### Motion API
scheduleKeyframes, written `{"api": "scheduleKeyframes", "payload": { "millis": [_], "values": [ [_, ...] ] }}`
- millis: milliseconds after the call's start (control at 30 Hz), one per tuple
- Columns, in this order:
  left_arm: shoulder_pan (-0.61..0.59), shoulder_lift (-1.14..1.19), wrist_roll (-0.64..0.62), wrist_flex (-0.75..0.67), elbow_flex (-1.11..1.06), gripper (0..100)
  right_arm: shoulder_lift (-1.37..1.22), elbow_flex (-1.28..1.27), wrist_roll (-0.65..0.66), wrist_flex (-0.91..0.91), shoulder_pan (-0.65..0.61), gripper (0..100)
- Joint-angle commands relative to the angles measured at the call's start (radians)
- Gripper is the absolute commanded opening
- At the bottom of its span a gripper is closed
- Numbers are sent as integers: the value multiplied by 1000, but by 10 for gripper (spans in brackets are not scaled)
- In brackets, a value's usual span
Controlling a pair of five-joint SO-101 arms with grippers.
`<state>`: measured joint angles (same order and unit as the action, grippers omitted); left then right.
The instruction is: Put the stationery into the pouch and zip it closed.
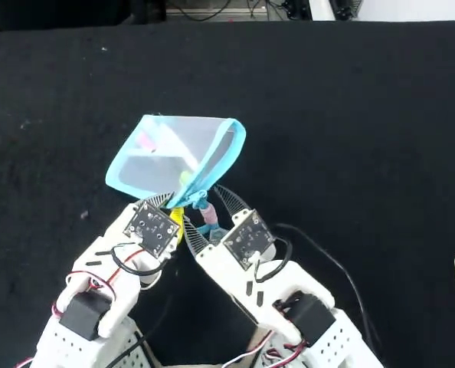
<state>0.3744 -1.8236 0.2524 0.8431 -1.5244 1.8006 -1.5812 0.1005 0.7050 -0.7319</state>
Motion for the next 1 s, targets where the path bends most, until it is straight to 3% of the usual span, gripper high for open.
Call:
{"api": "scheduleKeyframes", "payload": {
  "millis": [0, 267, 967],
  "values": [
    [4, 9, -2, -11, 1, 30, 104, 81, -6, 2, 52, 250],
    [2, 9, 0, -9, 1, 30, 104, 96, -60, 2, 150, 129],
    [2, 9, 0, -9, 4, 30, 125, 104, -54, 5, 187, 142]
  ]
}}
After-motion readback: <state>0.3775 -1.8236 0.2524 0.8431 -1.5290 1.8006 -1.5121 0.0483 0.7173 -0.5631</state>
